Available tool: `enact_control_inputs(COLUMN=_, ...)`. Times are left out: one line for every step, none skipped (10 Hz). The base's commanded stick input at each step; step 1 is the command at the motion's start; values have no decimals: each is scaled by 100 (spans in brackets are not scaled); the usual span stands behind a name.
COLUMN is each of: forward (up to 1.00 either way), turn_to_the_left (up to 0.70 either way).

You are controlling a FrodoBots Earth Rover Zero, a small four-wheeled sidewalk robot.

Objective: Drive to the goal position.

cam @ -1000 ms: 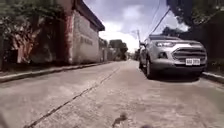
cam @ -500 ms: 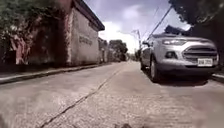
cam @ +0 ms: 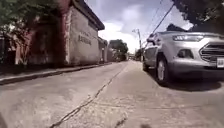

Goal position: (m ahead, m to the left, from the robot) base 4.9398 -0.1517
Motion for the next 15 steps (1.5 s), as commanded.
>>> enact_control_inputs(forward=85, turn_to_the_left=1)
enact_control_inputs(forward=85, turn_to_the_left=1)
enact_control_inputs(forward=85, turn_to_the_left=1)
enact_control_inputs(forward=85, turn_to_the_left=1)
enact_control_inputs(forward=85, turn_to_the_left=1)
enact_control_inputs(forward=85, turn_to_the_left=1)
enact_control_inputs(forward=85, turn_to_the_left=1)
enact_control_inputs(forward=85, turn_to_the_left=1)
enact_control_inputs(forward=85, turn_to_the_left=1)
enact_control_inputs(forward=85, turn_to_the_left=1)
enact_control_inputs(forward=85, turn_to_the_left=1)
enact_control_inputs(forward=85, turn_to_the_left=1)
enact_control_inputs(forward=85, turn_to_the_left=1)
enact_control_inputs(forward=85, turn_to_the_left=1)
enact_control_inputs(forward=85, turn_to_the_left=1)
